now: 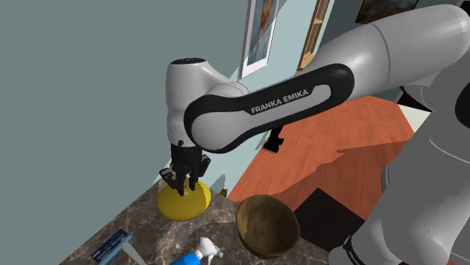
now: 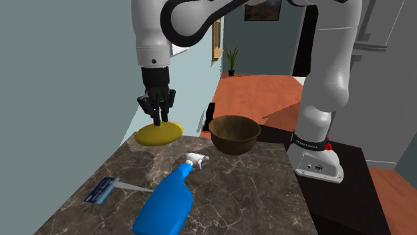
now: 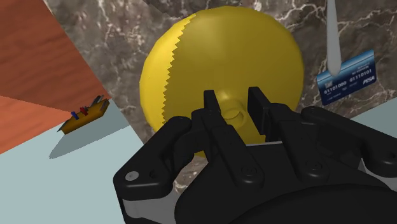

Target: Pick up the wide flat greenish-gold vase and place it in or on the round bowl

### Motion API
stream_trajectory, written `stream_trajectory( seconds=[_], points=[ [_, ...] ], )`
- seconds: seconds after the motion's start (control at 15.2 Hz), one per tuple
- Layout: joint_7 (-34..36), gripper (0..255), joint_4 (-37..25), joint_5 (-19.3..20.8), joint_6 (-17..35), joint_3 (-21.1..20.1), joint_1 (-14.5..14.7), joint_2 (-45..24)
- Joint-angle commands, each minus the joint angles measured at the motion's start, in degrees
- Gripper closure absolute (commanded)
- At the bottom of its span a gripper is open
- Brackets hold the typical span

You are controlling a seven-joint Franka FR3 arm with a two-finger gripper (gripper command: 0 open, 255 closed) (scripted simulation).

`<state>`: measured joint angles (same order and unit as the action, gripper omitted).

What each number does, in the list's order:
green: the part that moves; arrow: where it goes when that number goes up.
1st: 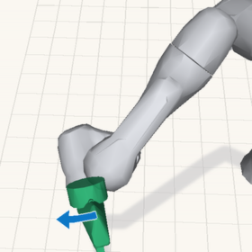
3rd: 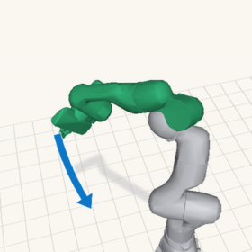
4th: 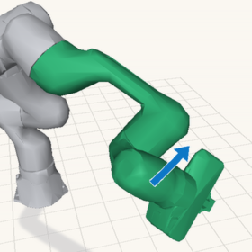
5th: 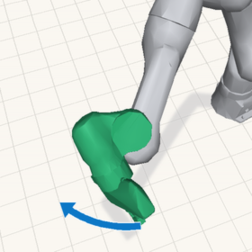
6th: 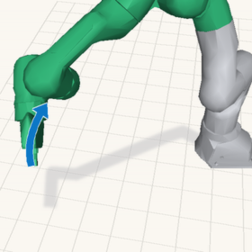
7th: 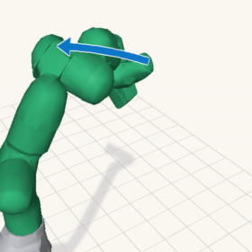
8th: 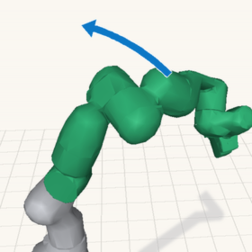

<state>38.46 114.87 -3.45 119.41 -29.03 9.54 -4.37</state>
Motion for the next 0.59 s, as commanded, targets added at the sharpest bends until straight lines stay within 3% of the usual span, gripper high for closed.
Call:
stream_trajectory(
  seconds=[0.0, 0.53],
  points=[
    [-0.04, 255, -1.11, -0.24, -1.57, -0.02, -0.04, 0.52],
    [-0.22, 255, -5.47, -0.99, -7.51, 0.05, -0.26, 2.29]
  ],
)
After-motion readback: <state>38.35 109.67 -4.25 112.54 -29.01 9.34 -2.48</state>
